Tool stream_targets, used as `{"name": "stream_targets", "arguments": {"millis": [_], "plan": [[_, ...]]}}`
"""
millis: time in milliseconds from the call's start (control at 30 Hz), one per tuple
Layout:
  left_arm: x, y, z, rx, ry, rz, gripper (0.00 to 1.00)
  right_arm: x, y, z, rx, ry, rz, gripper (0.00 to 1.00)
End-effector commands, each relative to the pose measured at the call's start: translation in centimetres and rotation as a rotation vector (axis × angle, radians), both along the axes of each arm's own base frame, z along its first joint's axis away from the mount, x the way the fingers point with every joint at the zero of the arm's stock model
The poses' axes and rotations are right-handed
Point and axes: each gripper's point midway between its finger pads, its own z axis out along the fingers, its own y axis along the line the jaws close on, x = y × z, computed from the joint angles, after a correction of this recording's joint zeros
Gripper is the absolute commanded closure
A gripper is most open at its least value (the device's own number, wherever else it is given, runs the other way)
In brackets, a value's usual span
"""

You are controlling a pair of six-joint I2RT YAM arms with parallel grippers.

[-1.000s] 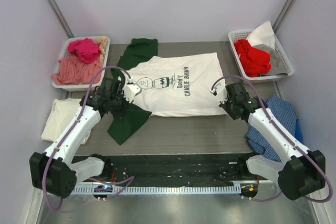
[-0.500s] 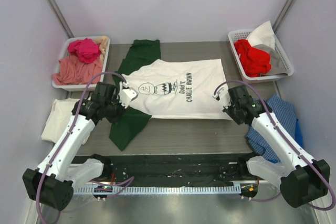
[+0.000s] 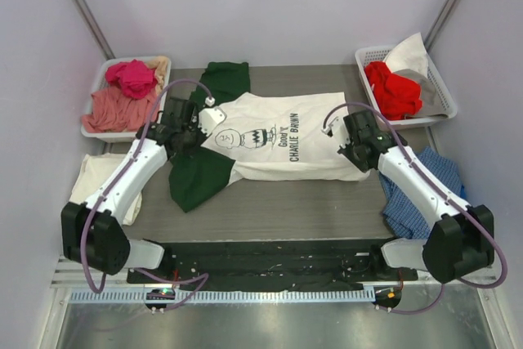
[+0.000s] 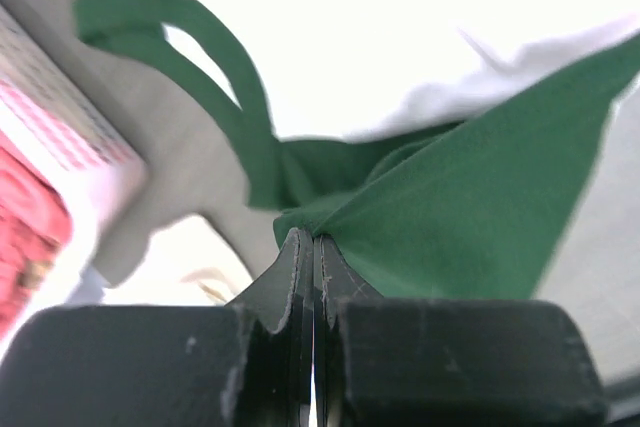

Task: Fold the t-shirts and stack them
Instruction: Fold the flattened tshirt in 1/3 of the way

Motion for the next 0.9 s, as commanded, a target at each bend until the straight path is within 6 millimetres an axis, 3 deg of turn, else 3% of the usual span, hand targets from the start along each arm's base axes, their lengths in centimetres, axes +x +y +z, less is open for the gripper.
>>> {"name": "stream_targets", "arguments": {"millis": [0, 33, 100, 233, 267, 333, 400, 667, 867], "plan": [[6.3, -0.2, 3.3, 0.050, -0.185, 0.009, 1.00, 4.0, 0.4, 1.7, -0.029, -0.096, 0.016, 0.99], [7.1, -0.2, 2.4, 0.071, -0.168, -0.001, 1.00, 4.7, 0.6, 1.4, -0.034, -0.085, 0.021, 0.99], [8.9, -0.4, 3.3, 0.087, -0.208, 0.003, 1.00, 5.7, 0.7, 0.9, -0.042, -0.079, 0.024, 0.99], [12.0, -0.8, 2.8, 0.127, -0.216, -0.006, 1.00, 8.2, 0.9, 0.3, -0.056, -0.071, 0.030, 0.99], [12.7, -0.9, 1.5, 0.146, -0.191, -0.016, 1.00, 8.8, 1.0, -0.4, -0.057, -0.052, 0.036, 0.99], [13.9, -1.1, 1.7, 0.155, -0.202, -0.014, 1.00, 10.0, 1.3, -0.5, -0.054, -0.053, 0.035, 0.99], [14.7, -1.2, 0.4, 0.170, -0.178, -0.018, 1.00, 10.7, 1.7, -1.6, -0.051, -0.026, 0.041, 0.99], [14.8, -0.4, -1.3, 0.230, -0.172, -0.015, 1.00, 13.9, 2.4, -3.0, -0.065, -0.029, 0.047, 0.99], [14.9, 0.1, -1.7, 0.265, -0.173, -0.023, 1.00, 15.1, 2.8, -3.8, -0.066, -0.022, 0.046, 0.99]]}}
